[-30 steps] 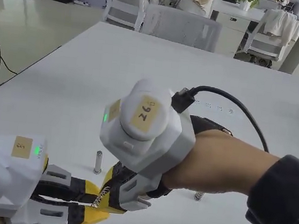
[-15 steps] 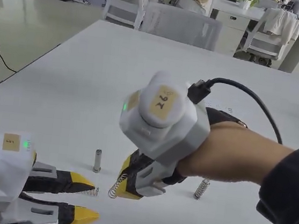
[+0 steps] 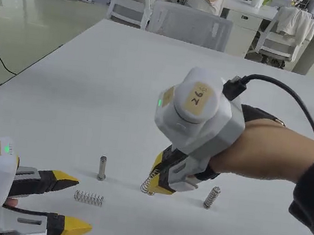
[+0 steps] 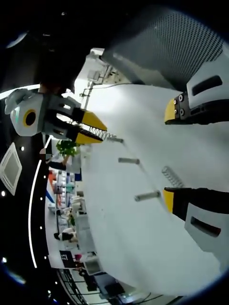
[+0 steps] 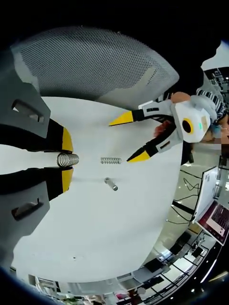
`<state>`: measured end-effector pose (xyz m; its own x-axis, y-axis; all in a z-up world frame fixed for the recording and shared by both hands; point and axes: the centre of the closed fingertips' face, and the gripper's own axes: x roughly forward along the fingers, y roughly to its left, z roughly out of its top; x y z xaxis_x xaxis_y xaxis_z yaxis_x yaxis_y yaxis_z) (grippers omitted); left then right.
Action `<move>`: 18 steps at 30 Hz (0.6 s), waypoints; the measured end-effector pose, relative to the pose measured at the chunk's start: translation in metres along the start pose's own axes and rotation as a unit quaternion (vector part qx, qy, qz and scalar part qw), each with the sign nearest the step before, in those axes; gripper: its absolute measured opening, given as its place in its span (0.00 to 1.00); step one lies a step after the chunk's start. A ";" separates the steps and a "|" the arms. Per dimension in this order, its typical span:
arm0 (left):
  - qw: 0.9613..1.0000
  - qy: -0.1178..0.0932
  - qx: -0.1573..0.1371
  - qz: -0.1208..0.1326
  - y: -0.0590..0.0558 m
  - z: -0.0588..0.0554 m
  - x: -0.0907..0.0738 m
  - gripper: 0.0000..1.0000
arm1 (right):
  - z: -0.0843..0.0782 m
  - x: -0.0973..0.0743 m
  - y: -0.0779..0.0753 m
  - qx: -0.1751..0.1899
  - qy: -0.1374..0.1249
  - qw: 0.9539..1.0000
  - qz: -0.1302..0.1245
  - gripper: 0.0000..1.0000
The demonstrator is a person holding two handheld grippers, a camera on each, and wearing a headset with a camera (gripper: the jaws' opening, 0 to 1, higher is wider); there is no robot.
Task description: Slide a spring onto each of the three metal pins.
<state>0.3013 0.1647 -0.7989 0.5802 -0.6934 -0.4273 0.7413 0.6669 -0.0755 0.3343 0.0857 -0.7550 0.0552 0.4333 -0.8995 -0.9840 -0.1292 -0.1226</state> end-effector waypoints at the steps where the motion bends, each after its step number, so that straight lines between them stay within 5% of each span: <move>1: 1.000 0.000 -0.001 0.002 0.001 0.000 0.000 0.48 | -0.002 -0.001 -0.003 0.001 0.001 1.000 -0.003 0.08; 9: 1.000 -0.003 -0.007 0.016 0.007 0.000 -0.002 0.58 | -0.015 -0.018 -0.030 0.018 0.011 0.999 -0.032 0.08; 18: 1.000 -0.007 -0.008 0.024 0.009 0.000 -0.001 0.66 | -0.026 -0.005 -0.044 0.013 0.037 0.998 -0.040 0.08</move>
<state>0.3077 0.1718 -0.7987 0.6194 -0.6649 -0.4175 0.7075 0.7032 -0.0703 0.3819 0.0661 -0.7559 0.1452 0.3733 -0.9163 -0.9800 -0.0734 -0.1852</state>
